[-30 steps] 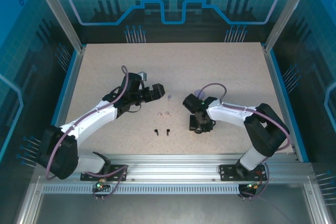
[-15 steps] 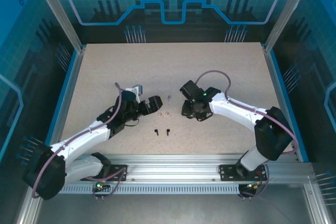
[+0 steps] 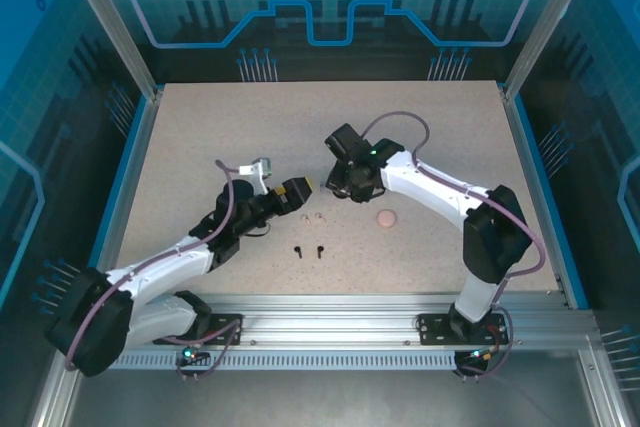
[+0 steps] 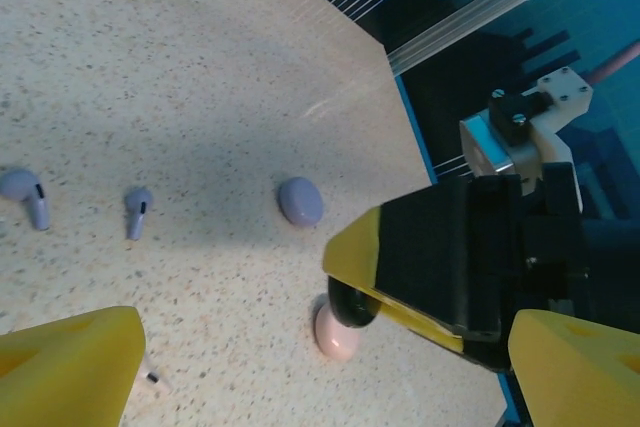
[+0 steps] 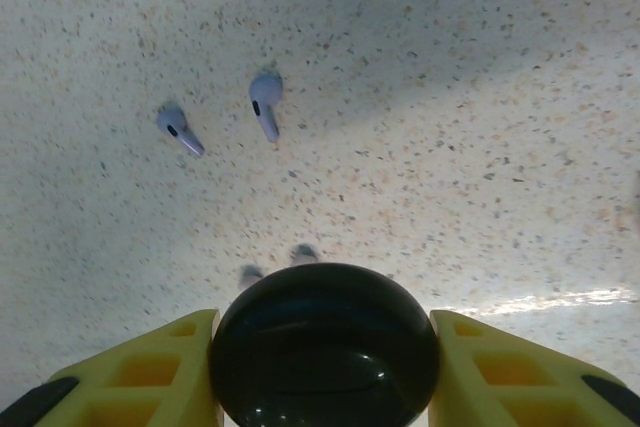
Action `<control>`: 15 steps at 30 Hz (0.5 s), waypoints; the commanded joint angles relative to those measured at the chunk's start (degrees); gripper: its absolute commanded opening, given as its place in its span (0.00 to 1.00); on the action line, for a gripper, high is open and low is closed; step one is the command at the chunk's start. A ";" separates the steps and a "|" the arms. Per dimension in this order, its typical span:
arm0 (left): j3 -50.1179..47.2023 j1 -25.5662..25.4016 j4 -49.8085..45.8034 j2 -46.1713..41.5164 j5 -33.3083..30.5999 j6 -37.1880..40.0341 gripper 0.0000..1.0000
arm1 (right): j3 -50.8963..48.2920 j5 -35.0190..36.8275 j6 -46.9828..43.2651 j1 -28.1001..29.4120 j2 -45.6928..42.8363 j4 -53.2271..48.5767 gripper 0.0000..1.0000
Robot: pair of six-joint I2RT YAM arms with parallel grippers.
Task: Insert wireless bluetooth earbuds into charging case
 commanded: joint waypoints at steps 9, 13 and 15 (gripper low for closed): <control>-4.03 -0.30 18.95 8.84 2.60 -1.54 0.88 | 3.94 -0.53 11.87 -0.42 2.01 1.34 0.41; -4.30 -0.25 27.90 15.17 4.29 -3.53 0.81 | 4.18 -0.91 12.86 -0.46 1.97 2.04 0.41; -4.47 -0.30 33.66 19.01 5.12 -5.42 0.77 | 4.77 -1.48 12.74 -0.48 2.21 2.28 0.41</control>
